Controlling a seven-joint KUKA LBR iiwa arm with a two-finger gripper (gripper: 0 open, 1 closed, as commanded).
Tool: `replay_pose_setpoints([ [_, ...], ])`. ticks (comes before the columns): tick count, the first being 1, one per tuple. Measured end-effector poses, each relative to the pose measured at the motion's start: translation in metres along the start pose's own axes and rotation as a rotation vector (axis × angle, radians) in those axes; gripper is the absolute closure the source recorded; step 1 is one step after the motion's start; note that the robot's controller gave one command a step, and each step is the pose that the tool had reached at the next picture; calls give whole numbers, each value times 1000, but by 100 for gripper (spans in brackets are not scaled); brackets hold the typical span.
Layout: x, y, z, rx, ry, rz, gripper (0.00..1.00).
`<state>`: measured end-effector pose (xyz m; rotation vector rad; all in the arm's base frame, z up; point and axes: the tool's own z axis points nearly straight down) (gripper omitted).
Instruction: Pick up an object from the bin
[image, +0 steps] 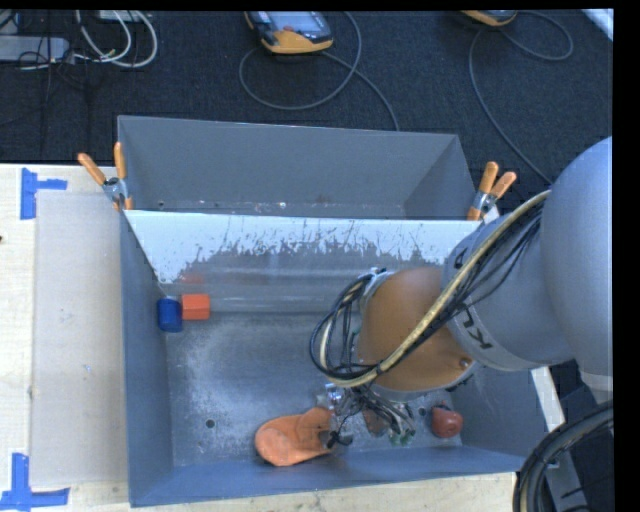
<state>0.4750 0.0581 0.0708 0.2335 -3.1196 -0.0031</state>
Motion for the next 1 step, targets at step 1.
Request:
replay_pose_setpoints([
  [1, -2, -3, -138, 0, -1, 36, 100],
])
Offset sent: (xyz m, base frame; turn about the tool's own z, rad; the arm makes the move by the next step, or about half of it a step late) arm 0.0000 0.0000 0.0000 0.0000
